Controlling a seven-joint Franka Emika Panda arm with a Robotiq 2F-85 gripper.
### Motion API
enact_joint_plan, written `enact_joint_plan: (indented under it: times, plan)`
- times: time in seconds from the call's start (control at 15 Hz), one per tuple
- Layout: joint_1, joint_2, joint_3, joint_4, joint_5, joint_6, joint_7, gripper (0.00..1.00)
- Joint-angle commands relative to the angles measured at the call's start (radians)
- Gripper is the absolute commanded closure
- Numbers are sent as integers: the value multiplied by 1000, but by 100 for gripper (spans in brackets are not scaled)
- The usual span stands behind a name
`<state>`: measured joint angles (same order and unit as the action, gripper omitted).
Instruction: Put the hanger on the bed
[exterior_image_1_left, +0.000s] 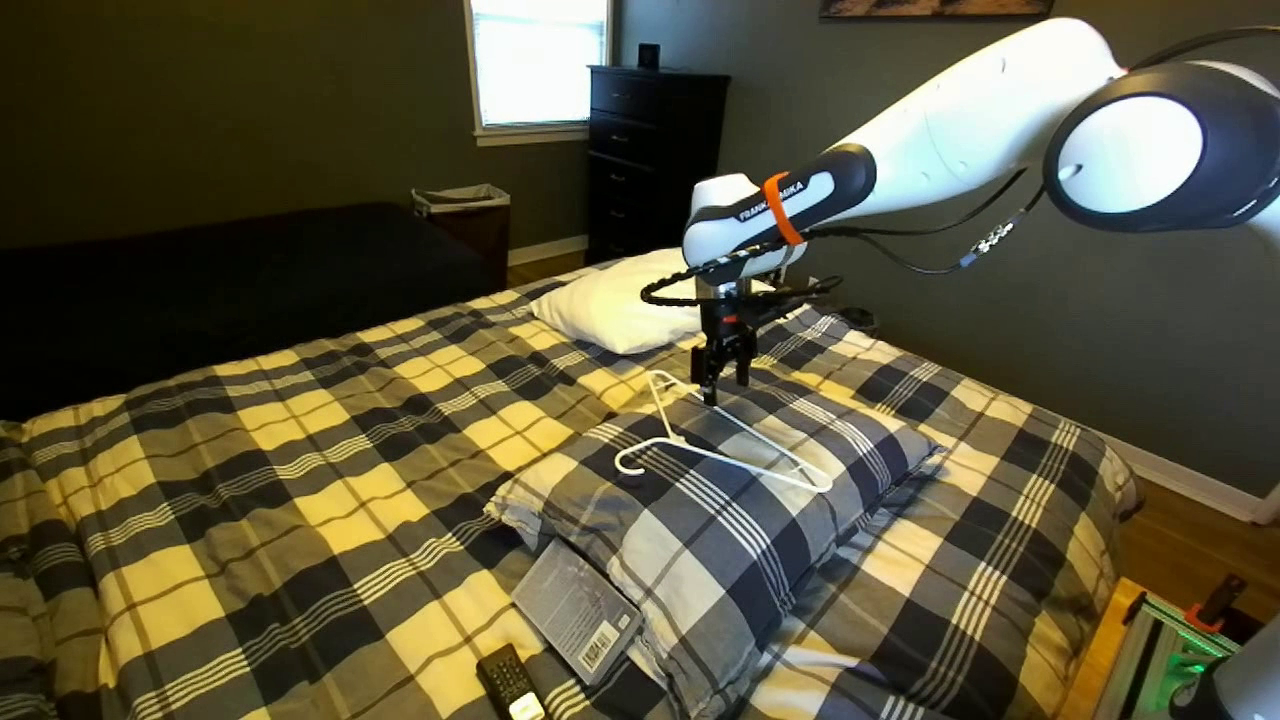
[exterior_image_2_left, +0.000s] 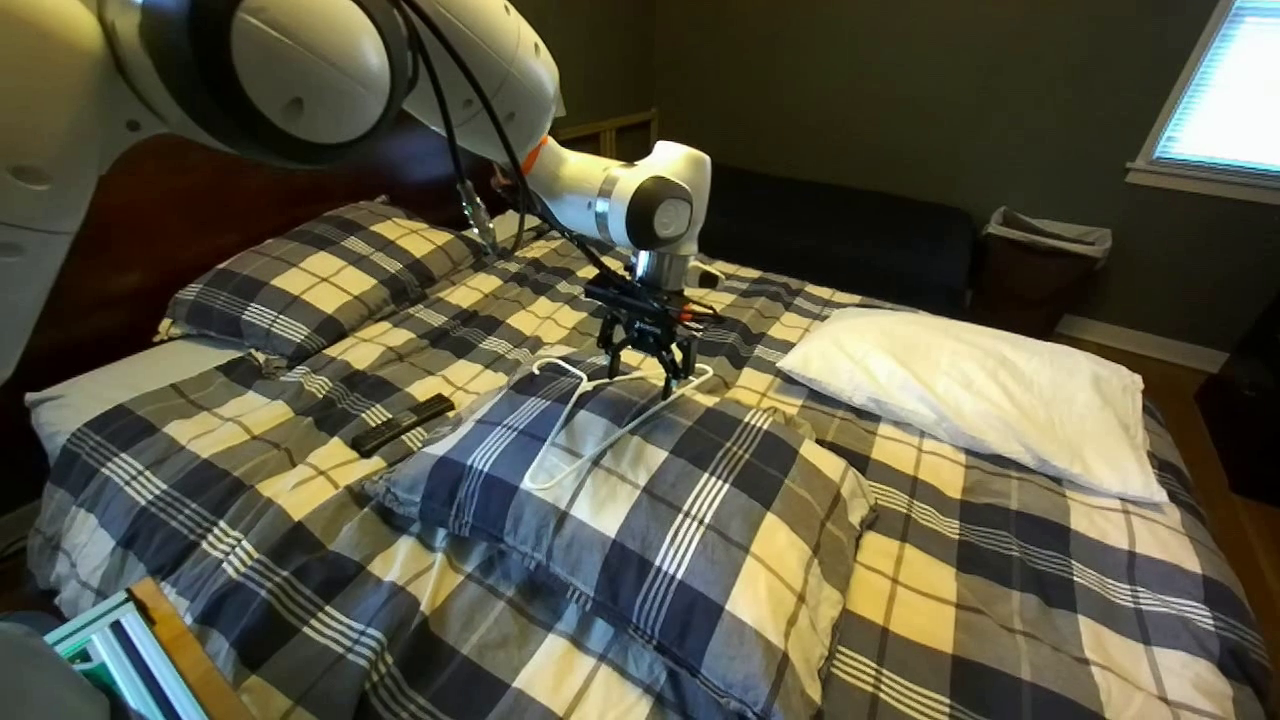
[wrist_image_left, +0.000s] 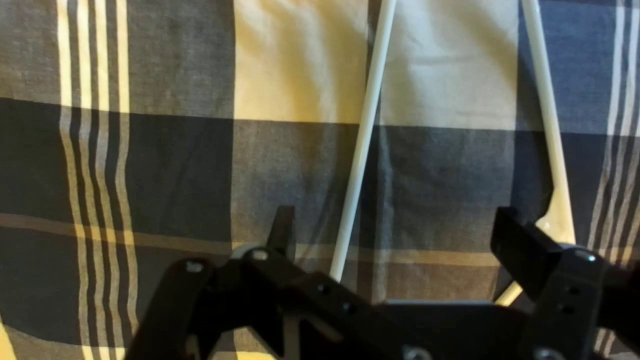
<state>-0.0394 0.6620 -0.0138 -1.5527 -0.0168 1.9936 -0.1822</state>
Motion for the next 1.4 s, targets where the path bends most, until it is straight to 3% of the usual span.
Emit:
enact_joint_plan:
  times: [0.0, 0.67, 0.73, 0.87, 1.33]
  plan:
    - [-6, 20, 5, 24, 4, -8, 28, 0]
    - [-26, 171, 21, 114, 11, 9, -11, 2]
    - [-35, 175, 22, 113, 16, 14, -17, 26]
    - [-42, 174, 19, 109, 17, 18, -13, 30]
    - [-58, 103, 19, 42, 11, 63, -18, 86]
